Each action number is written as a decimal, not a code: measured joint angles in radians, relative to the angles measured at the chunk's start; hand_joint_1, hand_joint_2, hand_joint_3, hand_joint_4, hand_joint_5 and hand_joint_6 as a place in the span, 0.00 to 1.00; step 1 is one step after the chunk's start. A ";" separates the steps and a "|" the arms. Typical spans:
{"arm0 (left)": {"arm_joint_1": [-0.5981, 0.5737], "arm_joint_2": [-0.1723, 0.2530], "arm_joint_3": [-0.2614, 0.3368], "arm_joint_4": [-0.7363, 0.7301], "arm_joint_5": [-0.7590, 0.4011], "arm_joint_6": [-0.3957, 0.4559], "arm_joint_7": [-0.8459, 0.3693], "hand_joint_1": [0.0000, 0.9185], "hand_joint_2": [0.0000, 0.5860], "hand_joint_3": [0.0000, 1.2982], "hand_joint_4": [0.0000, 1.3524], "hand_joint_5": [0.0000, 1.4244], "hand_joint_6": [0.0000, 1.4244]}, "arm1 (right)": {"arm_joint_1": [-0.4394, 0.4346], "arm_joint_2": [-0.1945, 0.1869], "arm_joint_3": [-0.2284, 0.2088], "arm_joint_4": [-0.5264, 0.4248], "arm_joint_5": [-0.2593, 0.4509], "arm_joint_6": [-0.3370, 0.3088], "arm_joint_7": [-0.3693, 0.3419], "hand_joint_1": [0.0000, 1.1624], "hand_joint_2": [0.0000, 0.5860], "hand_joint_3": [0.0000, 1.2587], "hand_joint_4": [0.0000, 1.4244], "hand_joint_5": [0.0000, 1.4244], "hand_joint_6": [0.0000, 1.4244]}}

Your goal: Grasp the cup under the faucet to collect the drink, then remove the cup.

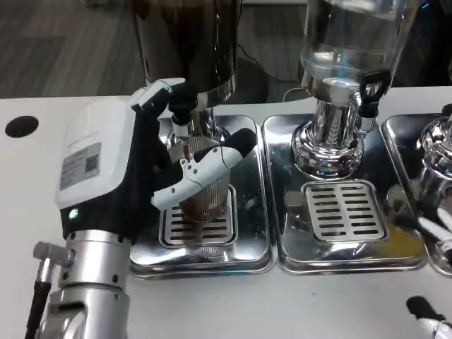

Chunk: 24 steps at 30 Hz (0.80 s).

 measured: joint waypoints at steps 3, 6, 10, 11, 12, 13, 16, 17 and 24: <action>0.001 0.000 0.000 -0.001 0.000 0.000 0.000 0.00 0.05 0.30 0.26 0.63 0.77 | -0.014 -0.014 -0.015 0.000 0.008 0.016 0.007 0.49 0.70 0.11 0.01 0.02 0.00; 0.002 0.000 0.000 -0.002 0.001 0.000 0.000 0.00 0.05 0.30 0.26 0.63 0.77 | -0.023 -0.021 -0.025 0.000 0.015 0.025 0.010 0.49 0.70 0.11 0.01 0.02 0.00; 0.002 0.000 0.000 -0.003 0.001 0.000 0.000 0.00 0.05 0.30 0.26 0.63 0.77 | -0.028 -0.023 -0.028 -0.001 0.019 0.036 0.021 0.49 0.70 0.11 0.01 0.02 0.00; 0.002 0.000 0.000 -0.003 0.001 0.000 0.000 0.00 0.05 0.30 0.26 0.63 0.77 | -0.029 -0.023 -0.028 -0.001 0.020 0.037 0.023 0.49 0.70 0.11 0.01 0.02 0.00; 0.002 0.000 0.000 -0.003 0.001 0.000 -0.001 0.00 0.05 0.30 0.26 0.63 0.77 | -0.029 -0.023 -0.029 -0.002 0.020 0.037 0.026 0.49 0.70 0.11 0.01 0.03 0.00; 0.002 -0.001 0.000 -0.003 0.001 0.000 -0.001 0.00 0.05 0.30 0.26 0.63 0.77 | -0.030 -0.023 -0.029 -0.003 0.020 0.038 0.027 0.49 0.70 0.11 0.01 0.03 0.00; 0.001 0.000 -0.001 -0.002 0.002 0.000 -0.001 0.00 0.05 0.29 0.26 0.63 0.77 | -0.035 -0.023 -0.030 -0.004 0.025 0.047 0.031 0.49 0.69 0.11 0.01 0.03 0.00; 0.001 0.000 -0.001 -0.002 0.003 0.000 -0.001 0.00 0.05 0.21 0.19 0.61 0.76 | -0.036 -0.023 -0.030 -0.004 0.027 0.047 0.032 0.49 0.69 0.11 0.01 0.03 0.00; 0.015 -0.001 0.031 0.039 -0.115 -0.081 0.042 0.00 0.00 0.00 0.00 0.52 0.68 | -0.045 -0.022 -0.029 -0.003 0.036 0.048 0.039 0.50 0.69 0.11 0.01 0.03 0.00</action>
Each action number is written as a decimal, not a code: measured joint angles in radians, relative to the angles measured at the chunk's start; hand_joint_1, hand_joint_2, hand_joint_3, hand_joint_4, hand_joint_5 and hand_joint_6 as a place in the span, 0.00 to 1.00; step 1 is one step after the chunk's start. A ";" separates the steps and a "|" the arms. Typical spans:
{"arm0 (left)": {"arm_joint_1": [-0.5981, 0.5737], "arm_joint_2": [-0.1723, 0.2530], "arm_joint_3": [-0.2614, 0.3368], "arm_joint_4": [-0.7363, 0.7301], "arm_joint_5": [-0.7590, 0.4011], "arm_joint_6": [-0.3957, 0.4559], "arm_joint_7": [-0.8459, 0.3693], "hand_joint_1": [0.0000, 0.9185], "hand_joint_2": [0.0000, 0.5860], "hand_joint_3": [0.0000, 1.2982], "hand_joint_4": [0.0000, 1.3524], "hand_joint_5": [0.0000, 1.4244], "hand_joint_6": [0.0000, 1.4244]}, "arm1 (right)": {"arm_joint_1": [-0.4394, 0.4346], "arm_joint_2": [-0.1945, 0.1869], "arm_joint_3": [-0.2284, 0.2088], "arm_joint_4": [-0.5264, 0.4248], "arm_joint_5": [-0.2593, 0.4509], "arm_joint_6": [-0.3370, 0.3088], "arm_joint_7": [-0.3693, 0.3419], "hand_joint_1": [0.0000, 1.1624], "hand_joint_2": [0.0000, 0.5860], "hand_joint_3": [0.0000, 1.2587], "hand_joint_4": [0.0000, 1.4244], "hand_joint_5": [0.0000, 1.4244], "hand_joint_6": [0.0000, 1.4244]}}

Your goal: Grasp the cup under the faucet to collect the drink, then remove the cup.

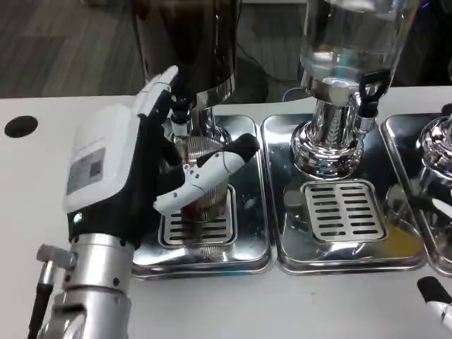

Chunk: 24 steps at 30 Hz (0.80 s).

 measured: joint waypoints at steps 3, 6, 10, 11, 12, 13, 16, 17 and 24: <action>0.004 -0.003 0.051 0.007 -0.094 -0.132 0.095 0.00 0.01 0.00 0.00 0.45 0.69 | -0.002 0.001 0.003 0.003 0.000 0.000 0.003 0.50 0.68 0.11 0.01 0.03 0.00; 0.007 -0.008 0.090 0.005 -0.131 -0.157 0.117 0.00 0.00 0.01 0.00 0.32 0.59 | -0.002 0.002 0.006 0.006 0.000 0.001 0.005 0.50 0.68 0.11 0.02 0.03 0.00; 0.039 -0.007 0.102 -0.022 -0.120 -0.170 0.118 0.00 0.00 0.08 0.07 0.23 0.45 | -0.006 0.003 0.020 0.010 0.004 0.009 0.014 0.48 0.64 0.12 0.02 0.03 0.00; 0.050 -0.003 0.102 -0.029 -0.113 -0.172 0.117 0.00 0.01 0.10 0.09 0.22 0.43 | -0.011 0.003 0.028 0.013 0.008 0.014 0.019 0.47 0.62 0.12 0.02 0.04 0.00; 0.055 0.001 0.102 -0.033 -0.104 -0.170 0.112 0.00 0.02 0.11 0.09 0.21 0.40 | -0.015 0.003 0.032 0.014 0.009 0.018 0.023 0.47 0.62 0.12 0.02 0.04 0.00; 0.063 0.006 0.102 -0.039 -0.084 -0.169 0.106 0.00 0.02 0.12 0.10 0.20 0.39 | -0.018 0.002 0.035 0.015 0.012 0.021 0.025 0.47 0.62 0.12 0.02 0.04 0.00; 0.095 0.036 0.102 -0.067 -0.033 -0.155 0.055 0.00 0.02 0.14 0.11 0.19 0.35 | -0.053 -0.005 0.050 0.035 0.068 0.061 0.055 0.46 0.58 0.12 0.02 0.05 0.00; 0.106 0.041 0.104 -0.070 -0.028 -0.152 0.045 0.00 0.02 0.14 0.11 0.19 0.34 | -0.063 -0.009 0.053 0.043 0.083 0.074 0.064 0.46 0.58 0.12 0.02 0.05 0.01; 0.234 0.093 0.137 -0.111 0.016 -0.143 -0.029 0.00 0.03 0.16 0.11 0.18 0.30 | -0.173 -0.038 0.086 0.084 0.169 0.175 0.146 0.50 0.44 0.16 0.07 0.09 0.04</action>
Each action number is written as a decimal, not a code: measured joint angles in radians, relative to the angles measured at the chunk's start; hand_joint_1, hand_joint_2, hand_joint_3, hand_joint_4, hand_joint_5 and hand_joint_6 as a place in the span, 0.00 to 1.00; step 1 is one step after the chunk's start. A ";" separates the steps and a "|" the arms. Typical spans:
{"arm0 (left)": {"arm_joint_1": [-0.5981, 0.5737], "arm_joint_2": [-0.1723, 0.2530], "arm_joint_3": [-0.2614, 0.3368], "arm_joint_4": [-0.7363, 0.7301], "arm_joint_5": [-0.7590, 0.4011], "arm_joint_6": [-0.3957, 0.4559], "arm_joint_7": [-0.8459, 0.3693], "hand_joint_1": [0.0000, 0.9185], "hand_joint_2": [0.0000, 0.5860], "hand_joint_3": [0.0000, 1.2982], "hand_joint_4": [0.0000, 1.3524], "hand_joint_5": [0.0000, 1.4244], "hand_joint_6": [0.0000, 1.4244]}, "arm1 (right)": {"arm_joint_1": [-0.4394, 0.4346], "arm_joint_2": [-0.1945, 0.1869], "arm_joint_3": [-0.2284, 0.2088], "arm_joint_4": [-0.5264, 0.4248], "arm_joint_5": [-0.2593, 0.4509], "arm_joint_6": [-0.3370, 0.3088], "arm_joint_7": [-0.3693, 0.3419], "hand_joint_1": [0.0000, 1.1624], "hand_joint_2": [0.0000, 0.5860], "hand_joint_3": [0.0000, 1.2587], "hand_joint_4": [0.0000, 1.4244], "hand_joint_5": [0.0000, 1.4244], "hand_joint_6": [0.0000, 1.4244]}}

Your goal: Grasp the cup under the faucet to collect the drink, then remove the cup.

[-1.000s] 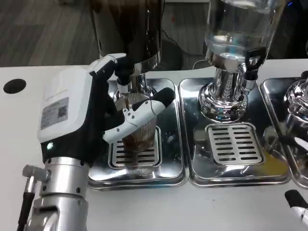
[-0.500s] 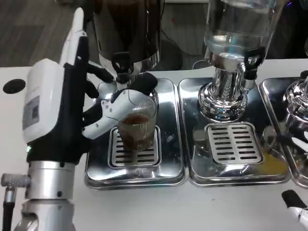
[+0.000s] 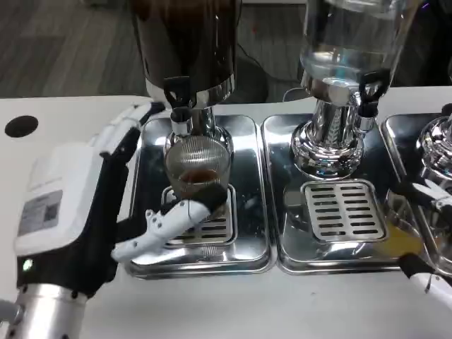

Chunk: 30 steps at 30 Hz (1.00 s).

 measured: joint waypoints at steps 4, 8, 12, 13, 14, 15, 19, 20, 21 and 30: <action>0.088 0.018 0.019 -0.034 0.027 -0.016 -0.002 0.00 0.03 0.16 0.11 0.18 0.30 | -0.038 0.001 0.022 0.001 0.031 0.051 0.026 0.52 0.36 0.16 0.08 0.10 0.06; 0.196 0.024 0.035 -0.041 0.028 -0.050 0.014 0.00 0.03 0.16 0.11 0.18 0.29 | -0.060 0.002 0.049 -0.006 0.051 0.111 0.053 0.53 0.31 0.15 0.10 0.11 0.09; 0.294 0.024 0.062 -0.041 0.024 -0.081 0.033 0.00 0.03 0.17 0.11 0.18 0.29 | -0.076 0.007 0.081 -0.012 0.079 0.186 0.082 0.54 0.27 0.15 0.12 0.12 0.09; 0.307 0.024 0.067 -0.041 0.023 -0.088 0.039 0.00 0.03 0.17 0.11 0.18 0.29 | -0.080 0.011 0.087 -0.012 0.080 0.199 0.089 0.54 0.27 0.15 0.12 0.12 0.09; 0.319 0.025 0.073 -0.041 0.022 -0.095 0.044 0.00 0.03 0.17 0.11 0.18 0.29 | -0.084 0.013 0.091 -0.013 0.082 0.208 0.093 0.54 0.26 0.15 0.12 0.12 0.09; 0.343 0.025 0.087 -0.041 0.022 -0.114 0.056 0.00 0.03 0.17 0.11 0.18 0.29 | -0.092 0.017 0.100 -0.013 0.088 0.227 0.099 0.54 0.26 0.15 0.12 0.12 0.09; 0.414 0.025 0.135 -0.036 0.016 -0.153 0.082 0.00 0.03 0.17 0.11 0.18 0.29 | -0.117 0.026 0.126 -0.013 0.091 0.267 0.121 0.54 0.25 0.16 0.11 0.12 0.09; 0.423 0.024 0.140 -0.035 0.015 -0.158 0.086 0.00 0.03 0.17 0.11 0.18 0.29 | -0.126 0.027 0.130 -0.013 0.091 0.272 0.124 0.54 0.25 0.16 0.11 0.11 0.09; 0.433 0.024 0.145 -0.033 0.014 -0.167 0.088 0.00 0.03 0.16 0.11 0.18 0.29 | -0.140 0.028 0.137 -0.013 0.090 0.279 0.127 0.55 0.24 0.15 0.10 0.11 0.08; 0.500 0.016 0.177 -0.026 0.001 -0.229 0.091 0.00 0.03 0.16 0.11 0.17 0.29 | -0.268 0.033 0.194 0.012 0.038 0.314 0.137 0.54 0.25 0.15 0.09 0.11 0.07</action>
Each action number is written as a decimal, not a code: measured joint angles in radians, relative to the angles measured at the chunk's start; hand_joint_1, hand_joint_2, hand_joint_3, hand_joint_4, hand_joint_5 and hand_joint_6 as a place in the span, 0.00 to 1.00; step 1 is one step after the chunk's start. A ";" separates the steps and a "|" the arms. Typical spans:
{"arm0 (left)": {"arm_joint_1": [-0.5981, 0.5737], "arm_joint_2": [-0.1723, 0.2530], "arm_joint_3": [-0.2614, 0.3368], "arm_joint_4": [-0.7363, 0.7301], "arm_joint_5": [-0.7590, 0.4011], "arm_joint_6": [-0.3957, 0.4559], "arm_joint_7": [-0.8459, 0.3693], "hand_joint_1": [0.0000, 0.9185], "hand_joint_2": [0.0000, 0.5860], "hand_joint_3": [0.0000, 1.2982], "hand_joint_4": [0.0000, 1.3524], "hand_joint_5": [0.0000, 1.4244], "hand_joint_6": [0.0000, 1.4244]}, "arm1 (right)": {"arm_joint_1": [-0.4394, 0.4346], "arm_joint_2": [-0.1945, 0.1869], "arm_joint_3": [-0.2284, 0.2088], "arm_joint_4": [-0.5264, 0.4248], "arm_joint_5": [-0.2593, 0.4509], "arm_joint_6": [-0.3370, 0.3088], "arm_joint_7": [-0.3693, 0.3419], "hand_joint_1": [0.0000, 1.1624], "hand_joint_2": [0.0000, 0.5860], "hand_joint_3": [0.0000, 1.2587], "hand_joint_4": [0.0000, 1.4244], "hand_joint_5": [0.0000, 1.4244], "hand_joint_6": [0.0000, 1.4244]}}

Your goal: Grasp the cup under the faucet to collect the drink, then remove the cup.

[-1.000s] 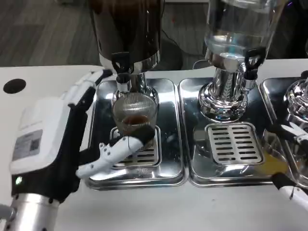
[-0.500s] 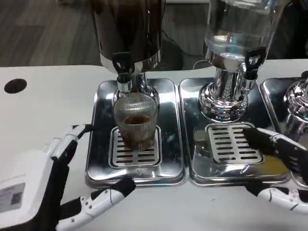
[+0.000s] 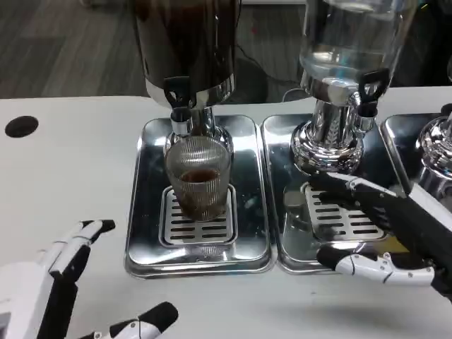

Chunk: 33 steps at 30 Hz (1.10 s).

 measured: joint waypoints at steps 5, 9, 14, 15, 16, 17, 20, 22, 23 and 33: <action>0.027 -0.013 0.000 0.000 0.000 -0.024 0.001 0.00 0.03 0.16 0.11 0.17 0.29 | -0.047 0.003 0.016 0.028 -0.050 0.023 -0.007 0.57 0.23 0.12 0.07 0.09 0.05; 0.045 -0.025 -0.005 -0.001 0.016 -0.037 0.002 0.00 0.04 0.16 0.10 0.17 0.29 | -0.078 0.017 0.030 0.031 -0.078 0.066 -0.026 0.59 0.22 0.08 0.05 0.06 0.03; 0.066 -0.055 -0.026 -0.009 0.044 -0.052 0.011 0.00 0.04 0.15 0.10 0.17 0.29 | -0.118 0.065 0.045 0.030 -0.127 0.133 -0.079 0.59 0.20 0.06 0.03 0.05 0.02; 0.068 -0.058 -0.033 -0.009 0.055 -0.055 0.012 0.00 0.05 0.15 0.10 0.17 0.29 | -0.123 0.075 0.045 0.030 -0.129 0.140 -0.088 0.59 0.20 0.06 0.03 0.04 0.02; 0.070 -0.061 -0.040 -0.010 0.061 -0.056 0.013 0.00 0.05 0.15 0.10 0.17 0.29 | -0.133 0.083 0.048 0.031 -0.132 0.150 -0.095 0.59 0.20 0.06 0.02 0.04 0.02; 0.073 -0.065 -0.048 -0.010 0.064 -0.057 0.013 0.00 0.05 0.15 0.10 0.17 0.29 | -0.143 0.092 0.051 0.031 -0.136 0.163 -0.102 0.59 0.20 0.06 0.02 0.04 0.02; 0.082 -0.077 -0.053 -0.011 0.066 -0.063 0.018 0.00 0.05 0.15 0.10 0.17 0.29 | -0.200 0.125 0.070 0.036 -0.153 0.212 -0.126 0.59 0.19 0.06 0.02 0.04 0.02; 0.087 -0.081 -0.053 -0.012 0.066 -0.064 0.020 0.00 0.05 0.15 0.10 0.16 0.29 | -0.220 0.136 0.080 0.038 -0.160 0.225 -0.129 0.59 0.19 0.06 0.02 0.04 0.02; 0.091 -0.082 -0.052 -0.012 0.066 -0.065 0.021 0.00 0.05 0.15 0.10 0.16 0.29 | -0.230 0.143 0.084 0.041 -0.161 0.235 -0.132 0.59 0.19 0.06 0.02 0.04 0.02; 0.134 -0.086 -0.038 -0.016 0.058 -0.101 0.043 0.00 0.05 0.15 0.10 0.16 0.29 | -0.290 0.211 0.133 0.100 -0.175 0.280 -0.167 0.59 0.19 0.07 0.03 0.05 0.03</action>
